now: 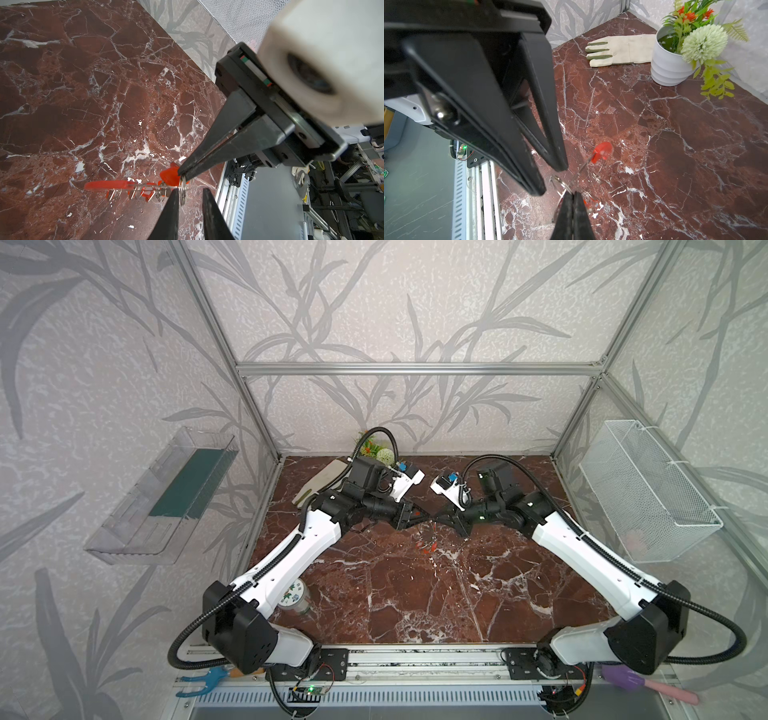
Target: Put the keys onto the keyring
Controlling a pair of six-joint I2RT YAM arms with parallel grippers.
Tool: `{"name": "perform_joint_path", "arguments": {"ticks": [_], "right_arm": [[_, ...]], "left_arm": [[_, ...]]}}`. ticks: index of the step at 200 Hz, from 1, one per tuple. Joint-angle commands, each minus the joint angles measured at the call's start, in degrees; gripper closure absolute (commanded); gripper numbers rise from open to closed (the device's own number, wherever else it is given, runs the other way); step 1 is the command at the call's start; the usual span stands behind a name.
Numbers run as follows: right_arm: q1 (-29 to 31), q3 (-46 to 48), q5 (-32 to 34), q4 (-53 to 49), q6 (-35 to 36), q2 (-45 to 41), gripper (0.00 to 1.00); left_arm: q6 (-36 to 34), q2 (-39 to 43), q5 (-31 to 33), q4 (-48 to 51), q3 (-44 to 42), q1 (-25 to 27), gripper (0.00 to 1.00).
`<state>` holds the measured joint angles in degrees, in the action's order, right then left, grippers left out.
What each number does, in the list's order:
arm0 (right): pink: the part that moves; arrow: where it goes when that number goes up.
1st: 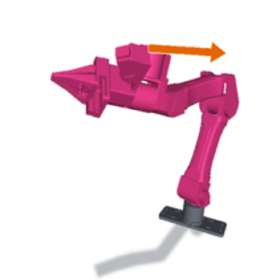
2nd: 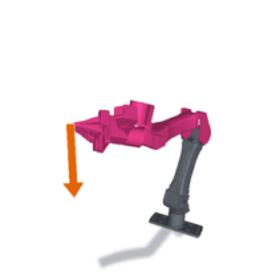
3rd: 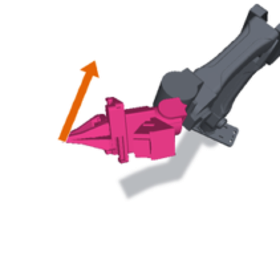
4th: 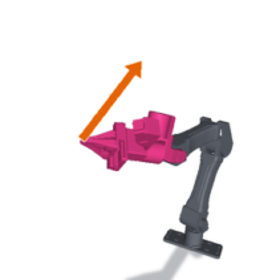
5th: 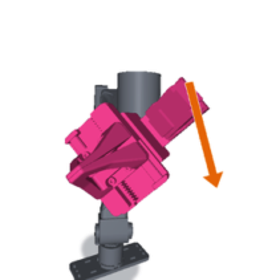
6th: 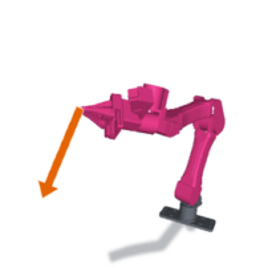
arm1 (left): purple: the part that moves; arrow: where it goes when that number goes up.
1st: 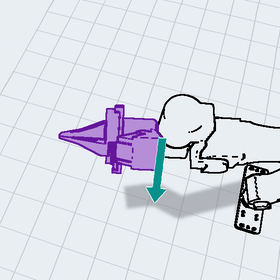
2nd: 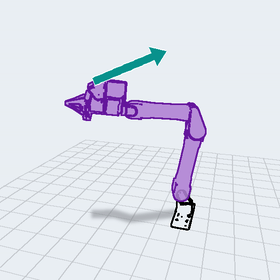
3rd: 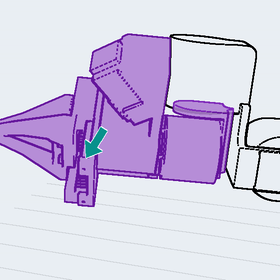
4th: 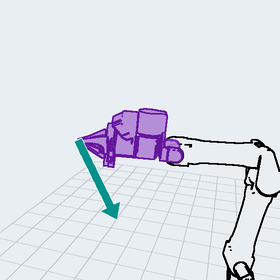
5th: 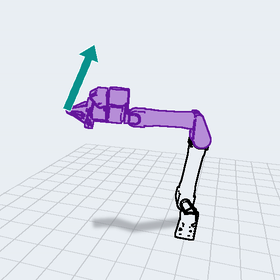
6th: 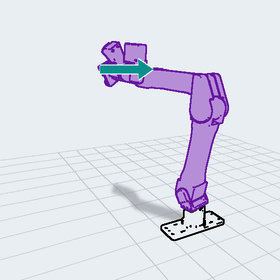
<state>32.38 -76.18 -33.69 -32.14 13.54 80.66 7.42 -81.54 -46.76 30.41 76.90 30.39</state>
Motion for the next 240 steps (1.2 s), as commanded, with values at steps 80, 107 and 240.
{"name": "perform_joint_path", "arguments": {"ticks": [80, 107, 240], "right_arm": [[0.99, -1.7, -0.39, 0.36, 0.43, -0.75, 1.0], [0.99, -1.43, -0.17, 0.4, 0.43, -1.02, 1.0], [0.78, 0.41, 2.06, 3.64, -1.47, -2.54, 0.99]], "left_arm": [[-1.01, -1.45, 1.97, 0.97, 2.67, 0.98, 0.85], [-1.17, -1.62, 1.32, 1.18, 2.81, 1.21, 0.89], [-1.75, -2.25, 3.65, 0.38, 2.99, 2.1, 1.0]]}}
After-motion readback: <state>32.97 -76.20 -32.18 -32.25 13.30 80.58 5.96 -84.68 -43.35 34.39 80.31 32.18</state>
